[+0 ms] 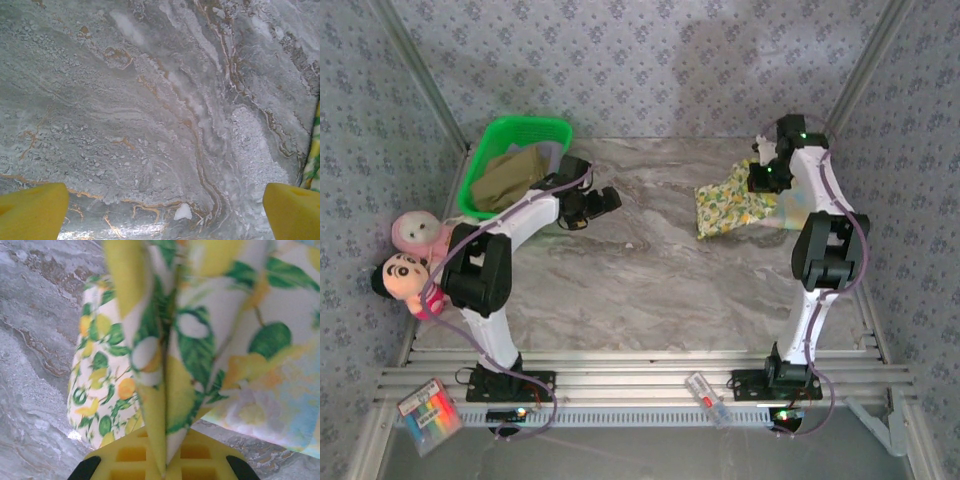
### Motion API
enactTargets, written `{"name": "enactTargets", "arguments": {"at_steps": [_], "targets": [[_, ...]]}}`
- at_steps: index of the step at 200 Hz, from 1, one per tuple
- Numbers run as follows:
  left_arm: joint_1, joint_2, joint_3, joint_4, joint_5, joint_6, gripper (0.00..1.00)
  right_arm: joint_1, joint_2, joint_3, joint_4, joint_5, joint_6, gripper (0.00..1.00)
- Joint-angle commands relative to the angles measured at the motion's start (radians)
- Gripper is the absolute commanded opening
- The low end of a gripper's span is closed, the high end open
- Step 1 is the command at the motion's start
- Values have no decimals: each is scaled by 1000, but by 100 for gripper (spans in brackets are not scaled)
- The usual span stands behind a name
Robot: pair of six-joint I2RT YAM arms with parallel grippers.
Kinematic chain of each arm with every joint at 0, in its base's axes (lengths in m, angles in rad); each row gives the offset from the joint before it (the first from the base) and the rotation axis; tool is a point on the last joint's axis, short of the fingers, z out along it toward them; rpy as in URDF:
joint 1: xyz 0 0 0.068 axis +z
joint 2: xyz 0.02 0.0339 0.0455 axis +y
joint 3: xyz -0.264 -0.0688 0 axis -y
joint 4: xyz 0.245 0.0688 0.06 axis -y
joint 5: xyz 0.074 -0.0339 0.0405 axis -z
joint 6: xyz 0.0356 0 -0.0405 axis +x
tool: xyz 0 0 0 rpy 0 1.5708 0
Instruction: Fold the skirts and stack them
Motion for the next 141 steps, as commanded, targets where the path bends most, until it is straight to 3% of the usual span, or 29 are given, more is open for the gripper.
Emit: {"name": "enactTargets", "arguments": {"at_steps": [1,51,81,115,141], "targets": [[5,10,22,-14,-16,-18,100,-1,20,95,-94,-58,-23,0],[5,10,21,-36,-34,-13,100,-28,30,244,-150,-107,-7,0],[5,8,22,-58,-44,-4,100,-97,75,351,-227,-174,-58,0],[5,-4,16,-87,-65,1,100,-227,241,451,-335,-218,-166,0],[8,-27,11,-123,-104,15,100,-278,439,569,-379,-131,-255,0]]}}
